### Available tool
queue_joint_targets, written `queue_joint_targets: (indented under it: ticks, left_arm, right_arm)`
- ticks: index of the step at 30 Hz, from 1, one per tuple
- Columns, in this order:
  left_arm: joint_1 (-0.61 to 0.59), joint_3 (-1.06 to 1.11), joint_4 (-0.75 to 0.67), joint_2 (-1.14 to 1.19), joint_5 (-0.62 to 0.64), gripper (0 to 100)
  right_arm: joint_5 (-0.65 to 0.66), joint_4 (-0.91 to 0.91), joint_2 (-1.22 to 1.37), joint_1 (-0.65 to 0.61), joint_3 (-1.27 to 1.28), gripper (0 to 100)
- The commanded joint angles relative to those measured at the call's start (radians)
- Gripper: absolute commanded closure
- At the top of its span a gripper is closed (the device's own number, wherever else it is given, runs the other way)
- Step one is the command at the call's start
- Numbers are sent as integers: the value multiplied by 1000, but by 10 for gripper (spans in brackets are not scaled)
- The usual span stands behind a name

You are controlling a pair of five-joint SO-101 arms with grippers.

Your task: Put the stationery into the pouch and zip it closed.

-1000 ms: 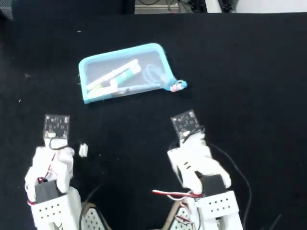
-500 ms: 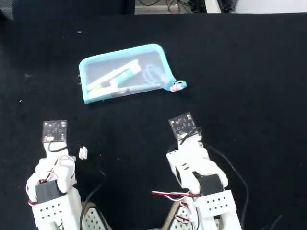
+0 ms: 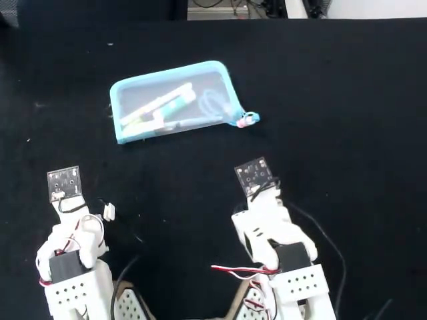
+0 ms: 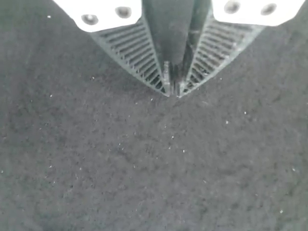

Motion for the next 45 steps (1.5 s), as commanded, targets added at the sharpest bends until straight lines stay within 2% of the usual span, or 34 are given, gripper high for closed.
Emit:
queue_joint_targets:
  ticks: [1, 16, 23, 33, 36, 40, 45]
  left_arm:
    - [-5, 22, -5, -6, 6, 964]
    - [5, 22, -3, -9, 5, 964]
    - [191, 22, -2, -12, 6, 964]
    - [200, 22, -2, -11, 6, 964]
    - [200, 22, -2, -11, 6, 964]
    - [200, 22, -2, -11, 6, 964]
    - [200, 22, -2, -9, 6, 964]
  right_arm:
    - [-8, 11, -10, -8, -1, 987]
    - [-8, 11, -10, -8, -1, 987]
    - [-8, 11, -10, -8, -1, 987]
    - [-8, 20, -22, -6, 1, 987]
    - [-8, 94, -128, -8, -1, 987]
    - [-9, 308, -321, -9, -13, 987]
    - [-11, 293, -298, -8, -12, 987]
